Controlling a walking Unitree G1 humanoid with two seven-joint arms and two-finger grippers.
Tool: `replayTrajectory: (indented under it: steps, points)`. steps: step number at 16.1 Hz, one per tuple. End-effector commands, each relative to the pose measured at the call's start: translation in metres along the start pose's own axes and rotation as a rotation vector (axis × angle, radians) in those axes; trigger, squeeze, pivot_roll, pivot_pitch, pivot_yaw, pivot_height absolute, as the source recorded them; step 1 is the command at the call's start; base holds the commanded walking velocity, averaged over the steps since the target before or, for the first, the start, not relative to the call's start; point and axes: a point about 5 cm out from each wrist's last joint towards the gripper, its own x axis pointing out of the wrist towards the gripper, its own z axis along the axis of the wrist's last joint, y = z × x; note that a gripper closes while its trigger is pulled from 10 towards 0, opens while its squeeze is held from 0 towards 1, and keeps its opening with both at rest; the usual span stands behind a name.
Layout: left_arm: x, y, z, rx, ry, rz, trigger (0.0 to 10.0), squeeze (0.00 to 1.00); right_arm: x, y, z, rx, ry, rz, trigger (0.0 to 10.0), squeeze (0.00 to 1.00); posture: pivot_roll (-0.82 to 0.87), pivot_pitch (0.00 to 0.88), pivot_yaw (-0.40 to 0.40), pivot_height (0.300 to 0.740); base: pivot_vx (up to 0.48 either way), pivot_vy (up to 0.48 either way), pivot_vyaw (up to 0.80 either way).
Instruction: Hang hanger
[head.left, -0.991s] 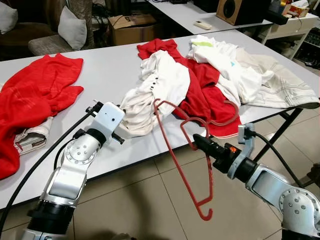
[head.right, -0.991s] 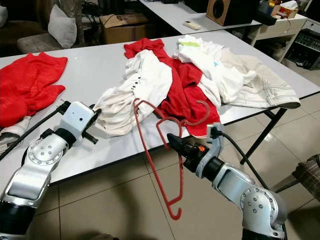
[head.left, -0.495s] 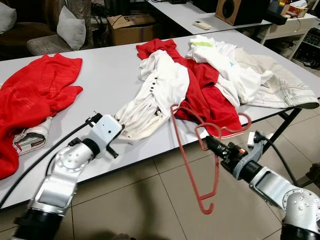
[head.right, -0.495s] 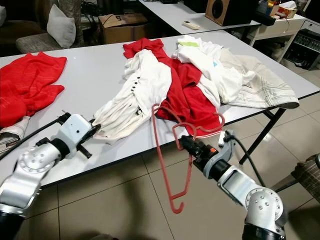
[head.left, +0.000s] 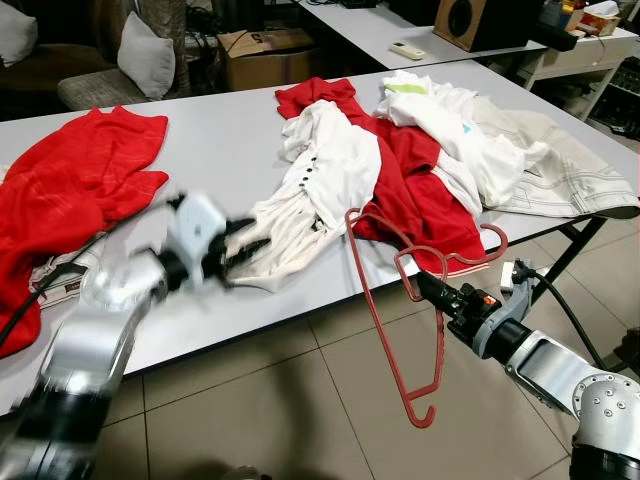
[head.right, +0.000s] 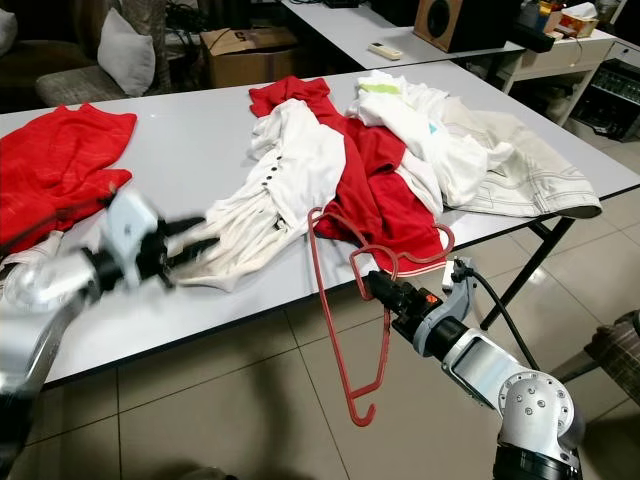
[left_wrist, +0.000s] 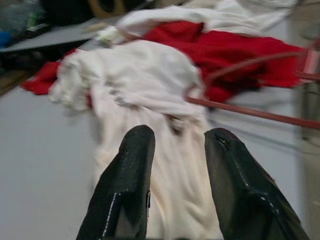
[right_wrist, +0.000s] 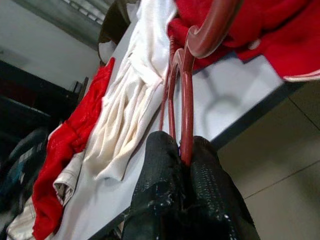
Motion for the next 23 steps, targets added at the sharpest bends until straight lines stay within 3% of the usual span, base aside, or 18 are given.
replayTrajectory:
  steps: [1,2,3,4,5,8,13,14,15,16,17,23]
  points:
    - [0.006,0.010,-0.011,0.029,0.062,0.080,10.0,1.00,0.000,0.005,0.005,-0.032,-0.002,0.013,10.0,0.00,-0.10,0.000,-0.035,0.740,0.000,0.000,0.00]
    - [0.015,0.024,-0.026,0.028,0.136,0.206,10.0,1.00,0.002,0.008,0.006,-0.040,-0.004,0.027,10.0,0.00,-0.10,0.000,-0.034,0.740,0.000,0.000,0.00]
    - [0.017,0.024,-0.034,-0.002,0.166,0.199,10.0,0.10,0.002,0.009,0.006,-0.046,-0.003,0.030,10.0,0.00,-0.10,0.000,-0.034,0.740,0.000,0.000,0.00]
    - [0.019,0.024,-0.038,-0.031,0.172,0.190,10.0,0.00,0.002,0.009,0.006,-0.048,-0.003,0.030,10.0,0.00,-0.10,0.000,-0.034,0.740,0.000,0.000,0.00]
    - [0.021,0.020,-0.045,-0.078,0.190,0.153,10.0,0.00,0.001,0.010,0.006,-0.052,-0.004,0.031,10.0,0.00,-0.11,0.000,-0.032,0.740,0.000,0.000,0.00]
    - [0.026,0.015,-0.055,-0.099,0.214,0.107,10.0,0.00,0.002,0.011,0.007,-0.061,0.002,0.035,10.0,0.00,-0.11,0.000,-0.038,0.740,0.000,0.000,0.00]
    - [0.033,0.025,-0.066,-0.100,0.254,0.226,10.0,0.00,0.003,0.012,0.006,-0.066,0.010,0.039,10.0,0.00,-0.10,0.000,-0.044,0.740,0.000,0.000,0.00]
    - [0.033,0.028,-0.068,-0.110,0.272,0.245,7.4,0.00,0.003,0.012,0.005,-0.067,0.012,0.040,10.0,0.00,-0.11,0.000,-0.044,0.740,0.000,0.000,0.00]
    - [0.033,0.030,-0.070,-0.127,0.288,0.259,3.1,0.00,0.003,0.012,0.005,-0.070,0.014,0.040,10.0,0.00,-0.11,0.000,-0.043,0.740,0.000,0.000,0.00]
    - [0.033,0.031,-0.071,-0.134,0.296,0.261,0.5,0.00,0.002,0.012,0.004,-0.072,0.014,0.039,10.0,0.00,-0.11,0.000,-0.040,0.740,0.000,0.000,0.00]
    - [0.034,0.030,-0.072,-0.139,0.301,0.248,0.0,0.00,0.002,0.012,0.004,-0.071,0.014,0.039,10.0,0.00,-0.11,0.000,-0.040,0.740,0.000,0.000,0.00]
    - [0.036,0.016,-0.089,-0.148,0.416,0.142,0.0,0.00,-0.001,0.012,0.001,-0.073,0.015,0.037,10.0,0.00,-0.12,0.000,-0.030,0.740,0.000,0.000,0.00]
